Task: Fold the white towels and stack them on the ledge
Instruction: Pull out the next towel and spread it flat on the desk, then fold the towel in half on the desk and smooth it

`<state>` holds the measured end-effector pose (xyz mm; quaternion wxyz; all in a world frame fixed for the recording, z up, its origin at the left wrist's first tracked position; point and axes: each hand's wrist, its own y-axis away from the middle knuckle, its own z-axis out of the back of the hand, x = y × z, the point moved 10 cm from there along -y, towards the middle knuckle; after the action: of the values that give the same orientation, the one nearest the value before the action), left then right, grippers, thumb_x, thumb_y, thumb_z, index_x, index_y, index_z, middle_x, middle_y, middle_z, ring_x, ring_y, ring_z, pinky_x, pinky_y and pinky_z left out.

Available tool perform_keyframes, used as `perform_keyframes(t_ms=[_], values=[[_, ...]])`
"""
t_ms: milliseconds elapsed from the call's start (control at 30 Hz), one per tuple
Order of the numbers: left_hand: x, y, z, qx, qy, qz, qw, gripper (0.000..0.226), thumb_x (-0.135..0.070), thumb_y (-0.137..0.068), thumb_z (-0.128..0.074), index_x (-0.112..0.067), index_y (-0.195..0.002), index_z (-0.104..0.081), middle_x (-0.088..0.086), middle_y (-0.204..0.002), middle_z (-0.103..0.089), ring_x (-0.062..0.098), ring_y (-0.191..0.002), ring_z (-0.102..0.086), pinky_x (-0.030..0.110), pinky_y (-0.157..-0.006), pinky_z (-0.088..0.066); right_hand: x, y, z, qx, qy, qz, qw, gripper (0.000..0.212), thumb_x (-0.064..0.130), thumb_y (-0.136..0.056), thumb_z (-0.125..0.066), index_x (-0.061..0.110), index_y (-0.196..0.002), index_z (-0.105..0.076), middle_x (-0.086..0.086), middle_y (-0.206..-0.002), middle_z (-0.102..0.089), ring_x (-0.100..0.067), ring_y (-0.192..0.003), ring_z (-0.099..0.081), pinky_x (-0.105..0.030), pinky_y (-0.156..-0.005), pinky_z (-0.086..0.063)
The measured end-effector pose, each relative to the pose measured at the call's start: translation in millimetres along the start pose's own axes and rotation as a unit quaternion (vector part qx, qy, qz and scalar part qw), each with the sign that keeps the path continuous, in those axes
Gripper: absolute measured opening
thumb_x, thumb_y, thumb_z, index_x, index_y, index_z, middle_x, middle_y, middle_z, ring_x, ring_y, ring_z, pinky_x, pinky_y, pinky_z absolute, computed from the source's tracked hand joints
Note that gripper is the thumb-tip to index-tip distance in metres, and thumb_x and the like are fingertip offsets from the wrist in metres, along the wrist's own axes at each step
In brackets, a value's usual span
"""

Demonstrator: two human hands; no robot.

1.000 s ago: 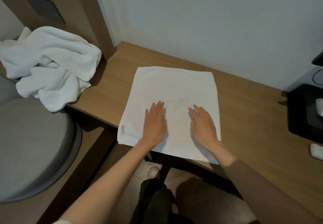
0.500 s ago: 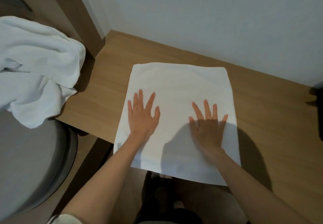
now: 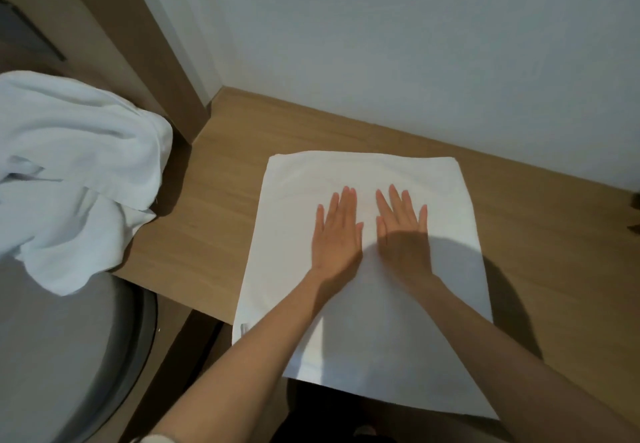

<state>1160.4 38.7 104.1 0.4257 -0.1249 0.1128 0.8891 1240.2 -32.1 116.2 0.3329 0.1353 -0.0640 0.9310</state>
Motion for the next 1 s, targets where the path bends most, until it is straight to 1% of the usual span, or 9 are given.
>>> perform_keyframes(t_ms=[100,233,300,400,533,700,800,900,1000], values=[[1.4,-22.7,-9.4,0.024,-0.042,-0.015,0.999,0.055,-0.036,-0.103,-0.014,-0.021,-0.151,0.008,-0.004,-0.159,0.014,0.016,-0.145,0.018,0.038,-0.113,0.020,-5.1,-25.0,-15.8,0.030,0.054,-0.003,0.998,0.050,0.027,-0.104,-0.027,0.030,-0.150,-0.007,-0.006,-0.160,-0.002,-0.027,-0.148,0.002,-0.050,-0.116,0.008],[21.6,-45.2,-3.9,0.018,-0.097,-0.076,0.992,0.057,-0.051,-0.099,-0.021,-0.036,-0.151,-0.002,-0.004,-0.160,0.010,0.022,-0.147,0.013,0.045,-0.113,0.018,-19.3,-43.4,-21.1,0.038,0.057,-0.027,0.997,0.050,0.043,-0.100,-0.024,0.044,-0.149,-0.013,0.000,-0.161,-0.002,-0.028,-0.148,0.004,-0.056,-0.112,0.013],[43.4,-55.2,4.7,-0.003,-0.104,-0.040,0.994,0.057,-0.056,-0.097,-0.022,-0.043,-0.149,-0.005,0.000,-0.160,0.012,0.027,-0.146,0.013,0.050,-0.113,0.016,-31.2,-45.4,-19.2,0.032,0.069,-0.046,0.996,0.054,0.056,-0.095,-0.018,0.047,-0.148,-0.012,0.004,-0.161,0.000,-0.033,-0.147,0.007,-0.061,-0.109,0.014],[65.3,-70.0,13.7,-0.018,-0.085,0.008,0.996,0.059,-0.060,-0.094,-0.022,-0.046,-0.149,-0.006,0.016,-0.158,0.012,0.029,-0.146,0.014,0.049,-0.116,0.012,-61.3,-50.1,-15.4,0.035,0.084,-0.113,0.989,0.063,0.072,-0.087,-0.010,0.051,-0.146,-0.003,0.005,-0.160,0.005,-0.044,-0.143,0.009,-0.069,-0.104,0.012],[78.2,-84.8,17.6,-0.021,-0.074,0.041,0.996,0.065,-0.069,-0.087,-0.013,-0.048,-0.148,-0.003,0.026,-0.155,0.015,0.033,-0.144,0.018,0.046,-0.117,0.013,-97.8,-53.5,-5.7,0.025,0.068,-0.211,0.975,0.070,0.081,-0.081,-0.006,0.051,-0.144,-0.005,0.000,-0.160,0.002,-0.050,-0.141,0.005,-0.073,-0.104,0.001],[80.2,-96.9,20.2,0.012,-0.074,0.026,0.997,0.067,-0.070,-0.087,-0.018,-0.046,-0.148,-0.002,0.027,-0.153,0.019,0.033,-0.143,0.024,0.045,-0.116,0.014,-101.7,-52.0,0.3,0.017,0.070,-0.218,0.973,0.065,0.070,-0.088,-0.014,0.045,-0.148,-0.010,-0.003,-0.161,0.002,-0.040,-0.145,0.006,-0.069,-0.107,0.005],[80.1,-96.5,25.1,0.059,-0.028,0.008,0.998,0.064,-0.061,-0.095,-0.024,-0.040,-0.150,0.000,0.022,-0.154,0.023,0.029,-0.142,0.027,0.041,-0.115,0.018,-94.6,-52.2,5.9,0.027,0.073,-0.204,0.976,0.059,0.057,-0.097,-0.019,0.039,-0.151,-0.008,-0.006,-0.161,0.006,-0.032,-0.146,0.011,-0.066,-0.110,0.007],[66.9,-76.5,39.4,0.020,0.019,-0.019,0.999,0.059,-0.037,-0.102,-0.027,-0.025,-0.153,-0.001,0.017,-0.157,0.017,0.027,-0.144,0.021,0.036,-0.115,0.017,-59.7,-37.5,18.4,-0.012,0.071,-0.111,0.991,0.051,0.035,-0.102,-0.026,0.030,-0.152,-0.017,-0.009,-0.161,-0.003,-0.029,-0.148,0.004,-0.061,-0.114,0.006],[45.4,-31.5,35.3,-0.018,0.017,-0.025,0.999,0.059,-0.029,-0.101,-0.031,-0.021,-0.153,-0.004,0.017,-0.158,0.012,0.032,-0.145,0.017,0.038,-0.114,0.017,-25.9,1.1,11.0,0.004,0.046,-0.055,0.997,0.050,0.036,-0.102,-0.019,0.032,-0.152,-0.016,-0.005,-0.161,-0.007,-0.027,-0.148,0.002,-0.058,-0.113,0.010]])
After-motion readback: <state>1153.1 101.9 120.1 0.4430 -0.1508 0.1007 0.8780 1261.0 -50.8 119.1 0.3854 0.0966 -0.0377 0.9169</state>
